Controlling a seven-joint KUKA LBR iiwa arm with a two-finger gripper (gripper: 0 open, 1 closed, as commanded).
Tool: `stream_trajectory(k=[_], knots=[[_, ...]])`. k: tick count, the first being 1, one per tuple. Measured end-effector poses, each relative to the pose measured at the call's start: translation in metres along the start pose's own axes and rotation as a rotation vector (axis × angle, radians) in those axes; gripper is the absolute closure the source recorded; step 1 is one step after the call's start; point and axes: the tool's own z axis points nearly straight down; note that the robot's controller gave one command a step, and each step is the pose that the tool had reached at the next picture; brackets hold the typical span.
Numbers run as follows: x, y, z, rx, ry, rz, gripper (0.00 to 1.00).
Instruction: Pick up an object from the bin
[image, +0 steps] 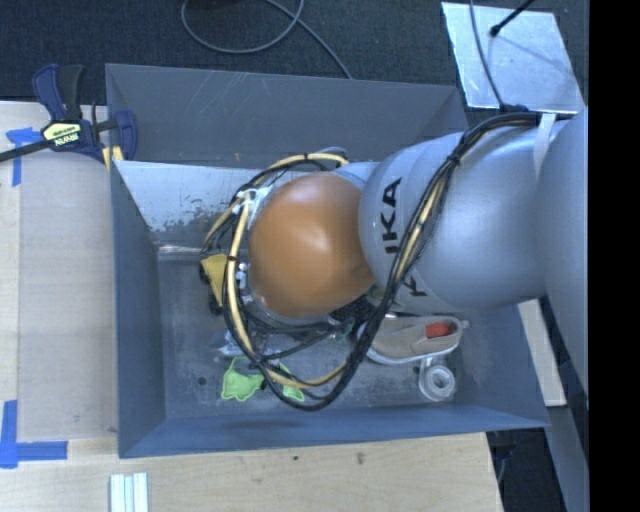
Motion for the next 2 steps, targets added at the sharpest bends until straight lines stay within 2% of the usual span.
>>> stream_trajectory(k=[1,2], knots=[[0.000,0.006,-0.033,-0.004,0.003,0.013,1.00],[-0.010,0.003,-0.019,0.010,-0.013,0.020,1.00]])
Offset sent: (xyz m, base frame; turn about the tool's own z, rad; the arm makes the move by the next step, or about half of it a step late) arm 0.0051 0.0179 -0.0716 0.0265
